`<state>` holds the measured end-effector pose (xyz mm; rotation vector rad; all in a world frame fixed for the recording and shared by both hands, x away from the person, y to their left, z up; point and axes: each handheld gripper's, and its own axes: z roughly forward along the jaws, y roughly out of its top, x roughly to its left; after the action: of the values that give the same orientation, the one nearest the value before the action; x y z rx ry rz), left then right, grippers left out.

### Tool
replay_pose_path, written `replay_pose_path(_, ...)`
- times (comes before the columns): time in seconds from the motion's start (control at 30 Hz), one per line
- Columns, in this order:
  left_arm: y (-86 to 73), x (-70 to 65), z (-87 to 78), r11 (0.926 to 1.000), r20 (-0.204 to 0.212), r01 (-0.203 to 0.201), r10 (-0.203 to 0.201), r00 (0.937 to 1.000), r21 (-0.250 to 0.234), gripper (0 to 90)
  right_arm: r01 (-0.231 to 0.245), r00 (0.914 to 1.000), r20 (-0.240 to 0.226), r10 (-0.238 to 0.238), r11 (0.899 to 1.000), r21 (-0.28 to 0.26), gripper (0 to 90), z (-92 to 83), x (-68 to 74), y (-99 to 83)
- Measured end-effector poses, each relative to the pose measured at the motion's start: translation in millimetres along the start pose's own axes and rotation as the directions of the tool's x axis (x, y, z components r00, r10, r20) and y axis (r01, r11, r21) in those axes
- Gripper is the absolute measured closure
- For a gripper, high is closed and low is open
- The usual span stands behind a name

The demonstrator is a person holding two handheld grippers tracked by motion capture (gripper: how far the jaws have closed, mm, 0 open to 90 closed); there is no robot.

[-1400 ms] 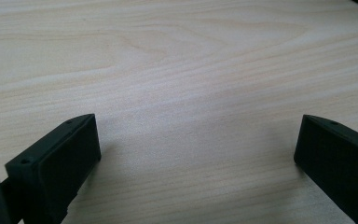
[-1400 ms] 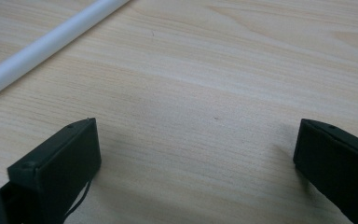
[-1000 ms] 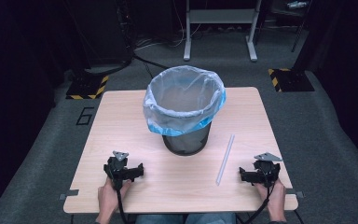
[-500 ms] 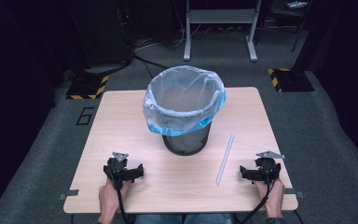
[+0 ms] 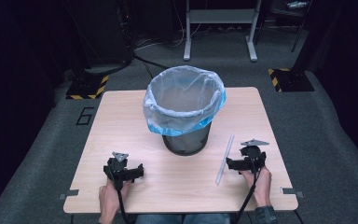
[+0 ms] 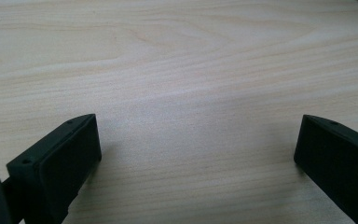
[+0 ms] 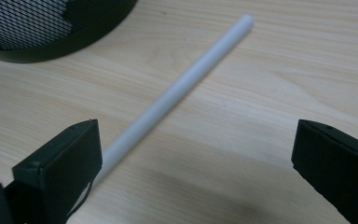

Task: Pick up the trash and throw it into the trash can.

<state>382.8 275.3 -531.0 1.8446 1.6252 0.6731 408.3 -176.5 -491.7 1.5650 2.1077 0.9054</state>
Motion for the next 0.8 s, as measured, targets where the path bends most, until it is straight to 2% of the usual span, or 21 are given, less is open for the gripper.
replay_pose_path(0.17,-0.1,0.2,-0.1,1.0,0.001,-0.003,0.003,1.0,0.0,0.1,0.033,0.9994,-0.011,-0.033,0.999,0.04,0.5,14.7,14.3,11.8)
replay_pose_path(0.23,-0.1,0.2,-0.1,1.0,0.001,-0.004,0.004,1.0,0.0,0.1,0.041,0.999,-0.02,-0.04,0.998,0.05,0.5,20.0,17.0,15.2)
replay_pose_path(0.43,-0.2,0.1,-0.1,1.0,0.001,-0.003,0.003,1.0,-0.001,0.1,0.052,0.9987,-0.006,-0.051,0.996,0.076,0.5,29.7,20.6,22.6)
replay_pose_path(0.47,-0.2,0.1,-0.1,1.0,0.001,-0.004,0.004,1.0,-0.001,0.2,0.026,0.9997,0.0,-0.026,0.995,0.101,0.5,29.6,23.1,23.5)
replay_pose_path(0.5,-0.2,0.1,-0.2,1.0,0.001,-0.004,0.004,1.0,-0.001,0.1,0.044,0.999,0.002,-0.044,0.994,0.096,0.4,31.6,21.6,23.9)
replay_pose_path(0.53,-0.3,-0.1,-0.1,1.0,0.001,-0.002,0.002,1.0,-0.001,0.1,0.005,1.0,-0.007,-0.004,0.992,0.122,0.3,31.3,23.3,24.4)
replay_pose_path(0.57,-0.2,0.1,-0.2,1.0,0.001,-0.004,0.004,1.0,-0.001,0.1,-0.003,1.0,-0.009,0.004,0.992,0.127,0.3,32.2,23.1,24.6)
replay_pose_path(0.6,-0.2,0.1,-0.2,1.0,0.001,-0.004,0.004,1.0,-0.001,0.2,0.008,1.0,-0.003,-0.008,0.992,0.124,0.3,33.8,22.1,25.0)
replay_pose_path(0.8,-0.2,0.1,-0.2,1.0,0.001,-0.004,0.004,1.0,-0.001,0.2,-0.005,0.9998,0.02,0.001,0.984,0.18,2.8,39.7,21.3,30.2)
